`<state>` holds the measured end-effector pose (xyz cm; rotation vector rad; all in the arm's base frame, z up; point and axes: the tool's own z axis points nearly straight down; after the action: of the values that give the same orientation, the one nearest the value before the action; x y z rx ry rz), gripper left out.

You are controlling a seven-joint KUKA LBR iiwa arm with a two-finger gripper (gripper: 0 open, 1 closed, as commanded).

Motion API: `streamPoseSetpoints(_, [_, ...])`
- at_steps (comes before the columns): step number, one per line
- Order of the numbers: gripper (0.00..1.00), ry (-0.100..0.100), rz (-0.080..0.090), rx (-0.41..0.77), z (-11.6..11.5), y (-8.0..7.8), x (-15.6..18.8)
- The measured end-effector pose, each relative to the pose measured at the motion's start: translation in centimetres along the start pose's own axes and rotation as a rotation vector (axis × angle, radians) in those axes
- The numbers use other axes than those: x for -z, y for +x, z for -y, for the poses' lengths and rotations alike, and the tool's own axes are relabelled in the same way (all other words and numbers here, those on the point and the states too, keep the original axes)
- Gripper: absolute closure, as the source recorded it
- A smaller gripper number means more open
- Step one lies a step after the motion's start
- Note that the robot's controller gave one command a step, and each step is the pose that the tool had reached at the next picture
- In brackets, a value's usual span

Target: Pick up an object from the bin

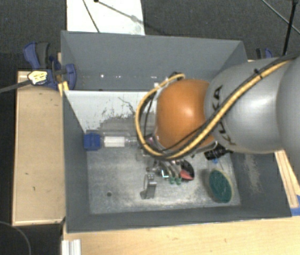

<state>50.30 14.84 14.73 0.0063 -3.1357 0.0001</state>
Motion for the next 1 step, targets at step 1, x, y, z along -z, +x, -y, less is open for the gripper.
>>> streamPoseSetpoints(1, [0.00,0.000,0.015,0.005,8.89,-6.46,-7.76])
